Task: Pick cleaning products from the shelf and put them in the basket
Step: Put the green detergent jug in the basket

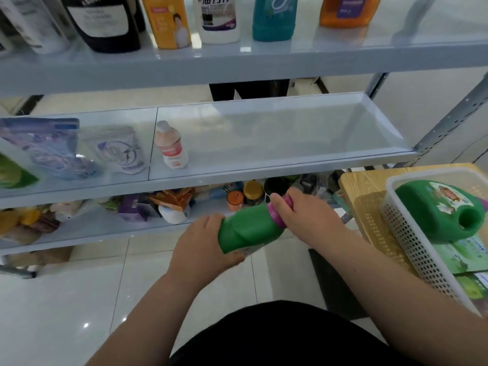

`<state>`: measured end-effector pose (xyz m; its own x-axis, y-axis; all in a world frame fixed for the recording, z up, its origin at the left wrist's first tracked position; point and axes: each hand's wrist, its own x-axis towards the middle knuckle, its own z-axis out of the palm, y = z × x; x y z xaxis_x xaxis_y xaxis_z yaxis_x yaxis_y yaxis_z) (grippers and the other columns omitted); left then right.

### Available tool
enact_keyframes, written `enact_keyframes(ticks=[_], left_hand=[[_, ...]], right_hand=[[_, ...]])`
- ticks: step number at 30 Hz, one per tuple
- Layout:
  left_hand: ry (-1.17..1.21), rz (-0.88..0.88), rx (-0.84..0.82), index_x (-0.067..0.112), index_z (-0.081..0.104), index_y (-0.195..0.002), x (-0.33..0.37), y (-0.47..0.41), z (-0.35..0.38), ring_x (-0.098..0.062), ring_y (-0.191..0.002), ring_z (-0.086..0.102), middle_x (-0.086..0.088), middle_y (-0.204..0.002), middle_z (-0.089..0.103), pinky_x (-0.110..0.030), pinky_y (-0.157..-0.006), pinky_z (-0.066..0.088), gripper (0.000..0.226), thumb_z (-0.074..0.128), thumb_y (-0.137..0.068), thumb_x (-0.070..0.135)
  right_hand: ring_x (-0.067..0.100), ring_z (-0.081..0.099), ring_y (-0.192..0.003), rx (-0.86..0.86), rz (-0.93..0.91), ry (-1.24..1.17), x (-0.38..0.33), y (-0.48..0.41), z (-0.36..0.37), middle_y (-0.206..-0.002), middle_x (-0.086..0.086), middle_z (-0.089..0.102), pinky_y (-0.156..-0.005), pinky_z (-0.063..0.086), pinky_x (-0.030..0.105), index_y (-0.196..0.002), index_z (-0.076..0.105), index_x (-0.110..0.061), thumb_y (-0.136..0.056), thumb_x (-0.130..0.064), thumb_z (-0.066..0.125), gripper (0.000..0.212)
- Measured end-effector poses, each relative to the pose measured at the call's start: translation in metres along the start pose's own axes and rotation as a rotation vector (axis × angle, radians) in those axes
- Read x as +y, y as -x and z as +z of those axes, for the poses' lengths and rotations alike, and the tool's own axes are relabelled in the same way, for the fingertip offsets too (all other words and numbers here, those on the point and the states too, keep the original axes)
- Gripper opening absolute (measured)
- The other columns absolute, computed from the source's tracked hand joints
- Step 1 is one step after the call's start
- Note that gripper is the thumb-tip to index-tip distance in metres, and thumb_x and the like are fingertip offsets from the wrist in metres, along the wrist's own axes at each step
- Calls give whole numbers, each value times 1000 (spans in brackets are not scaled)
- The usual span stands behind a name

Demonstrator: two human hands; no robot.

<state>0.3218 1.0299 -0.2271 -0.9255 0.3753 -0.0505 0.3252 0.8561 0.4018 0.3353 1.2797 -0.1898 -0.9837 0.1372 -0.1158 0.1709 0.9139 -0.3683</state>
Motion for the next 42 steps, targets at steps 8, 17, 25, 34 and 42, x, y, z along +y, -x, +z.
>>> enact_keyframes(ticks=[8, 17, 25, 34, 42], left_hand=[[296, -82, -174, 47, 46, -125, -30, -1, 0, -3, -94, 54, 22, -110, 53, -21, -79, 43, 89, 76, -46, 73], [1021, -369, -142, 50, 60, -113, -20, -46, 21, -7, -91, 75, 15, -105, 77, -33, -76, 61, 92, 101, -30, 45], [1128, -351, -164, 32, 57, -129, 32, -138, 26, -18, -105, 74, 4, -116, 76, -37, -84, 62, 92, 99, -47, 40], [174, -295, -258, 19, 52, -139, 53, -209, 40, -20, -127, 52, 2, -138, 57, -32, -102, 45, 56, 63, -95, 51], [-304, -66, -374, 24, 14, -164, 49, -251, 76, -32, -157, 6, -9, -171, 8, -49, -127, 13, 82, 51, -98, 54]], right_hand=[[3, 56, -74, 37, -159, -159, -19, 10, 8, -85, -12, 57, -60, 41, 26, -91, 42, -37, -92, -72, 31, 36], [5, 49, -130, -293, 58, -718, 34, -15, 39, -141, -18, 53, -106, 48, 33, -140, 32, -68, -93, -60, 60, 55], [11, 59, -93, -103, 108, -583, 91, -108, 15, -101, -18, 61, -72, 47, 20, -129, 45, -58, -102, -27, 60, 45], [21, 59, -94, 25, 58, -501, 140, -222, -28, -107, -3, 63, -82, 44, 31, -138, 48, -32, -103, -21, 57, 38], [5, 56, -79, 11, 43, -542, 164, -279, -26, -103, -7, 59, -61, 37, 14, -135, 48, -30, -103, -19, 55, 35]])
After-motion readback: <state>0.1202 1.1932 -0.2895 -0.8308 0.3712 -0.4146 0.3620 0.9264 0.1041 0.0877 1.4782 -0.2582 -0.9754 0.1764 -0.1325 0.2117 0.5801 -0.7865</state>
